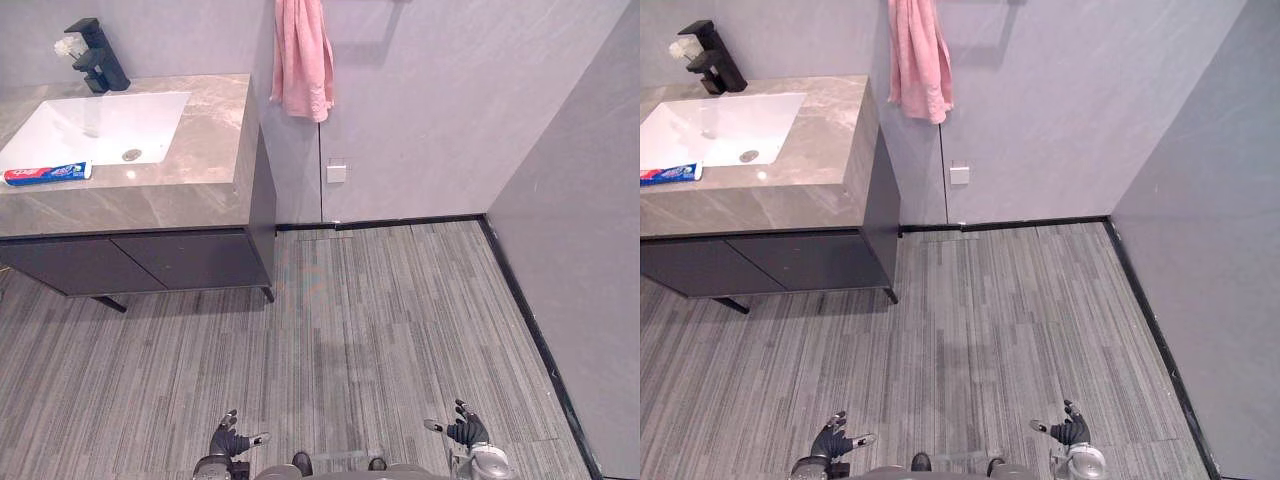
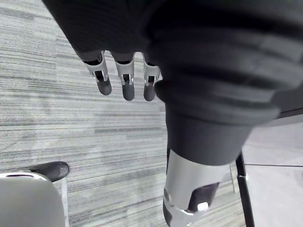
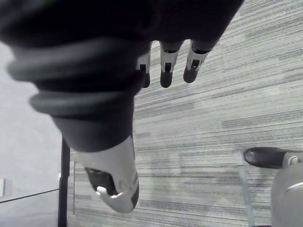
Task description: Organize washtable
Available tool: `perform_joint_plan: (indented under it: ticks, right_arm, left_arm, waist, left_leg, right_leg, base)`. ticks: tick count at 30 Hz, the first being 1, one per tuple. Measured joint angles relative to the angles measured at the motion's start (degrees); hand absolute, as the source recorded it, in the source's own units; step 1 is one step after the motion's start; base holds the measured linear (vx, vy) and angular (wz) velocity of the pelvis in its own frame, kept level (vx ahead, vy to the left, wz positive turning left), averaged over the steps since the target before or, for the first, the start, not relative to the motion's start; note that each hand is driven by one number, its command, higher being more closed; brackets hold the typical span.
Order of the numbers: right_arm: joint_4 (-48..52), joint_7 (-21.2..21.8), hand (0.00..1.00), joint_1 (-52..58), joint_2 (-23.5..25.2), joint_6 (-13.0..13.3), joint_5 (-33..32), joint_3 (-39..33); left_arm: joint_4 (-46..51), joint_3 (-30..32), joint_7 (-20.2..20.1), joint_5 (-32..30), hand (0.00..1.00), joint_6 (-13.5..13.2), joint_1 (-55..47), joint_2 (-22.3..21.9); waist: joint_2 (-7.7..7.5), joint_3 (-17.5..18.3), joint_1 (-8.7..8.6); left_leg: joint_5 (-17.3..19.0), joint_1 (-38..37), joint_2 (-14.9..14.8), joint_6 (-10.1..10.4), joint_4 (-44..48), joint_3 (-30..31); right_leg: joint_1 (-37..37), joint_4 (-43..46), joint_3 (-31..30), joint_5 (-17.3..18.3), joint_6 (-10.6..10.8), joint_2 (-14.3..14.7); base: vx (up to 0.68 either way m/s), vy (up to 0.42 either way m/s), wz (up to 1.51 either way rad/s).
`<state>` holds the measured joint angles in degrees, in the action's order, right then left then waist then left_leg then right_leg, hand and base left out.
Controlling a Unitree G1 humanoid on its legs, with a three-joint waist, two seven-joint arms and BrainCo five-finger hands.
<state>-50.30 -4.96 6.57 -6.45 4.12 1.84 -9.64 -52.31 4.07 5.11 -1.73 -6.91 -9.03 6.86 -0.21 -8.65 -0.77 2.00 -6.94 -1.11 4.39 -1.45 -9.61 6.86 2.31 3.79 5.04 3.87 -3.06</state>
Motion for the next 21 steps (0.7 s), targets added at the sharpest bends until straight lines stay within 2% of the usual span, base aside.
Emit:
perform_joint_plan:
  ticks: [5, 11, 21]
  right_arm:
    - [0.0, -0.1, 0.0, 0.6, 0.0, 0.0, 0.0, 0.0]
    - [-0.2, -0.1, 0.0, 1.3, 0.0, -0.2, -0.1, 0.0]
    - [-2.3, -0.2, 0.0, 0.9, 0.5, -0.3, -0.2, -1.2]
  left_arm:
    - [0.0, 0.0, 0.0, 0.0, 0.0, 0.0, 0.0, 0.0]
    - [0.0, 0.0, 0.0, 0.1, 0.0, 0.0, -0.9, 0.0]
    - [-0.1, 0.0, 0.0, 0.0, 0.0, 0.1, -0.9, 0.0]
  waist:
    - [0.48, 0.0, -0.05]
    - [0.62, 0.1, -0.05]
    - [0.27, 0.2, -0.01]
  left_leg:
    - [0.1, 0.0, -0.1, -0.5, -0.2, -0.1]
    - [-1.1, -0.2, -0.1, -2.3, -2.2, -0.4]
    - [-1.1, -1.0, -0.3, -2.3, -3.8, -2.3]
  right_leg:
    - [-0.2, 0.1, 0.2, 0.1, -0.2, 0.1]
    - [-1.0, -0.1, 0.5, 0.1, -0.3, 0.4]
    - [-1.0, -1.9, -0.9, -0.6, -0.6, 0.9]
  base:
    - [-0.08, -0.021, 0.0]
    - [-0.08, -0.025, 0.0]
    - [0.03, -0.025, -0.1]
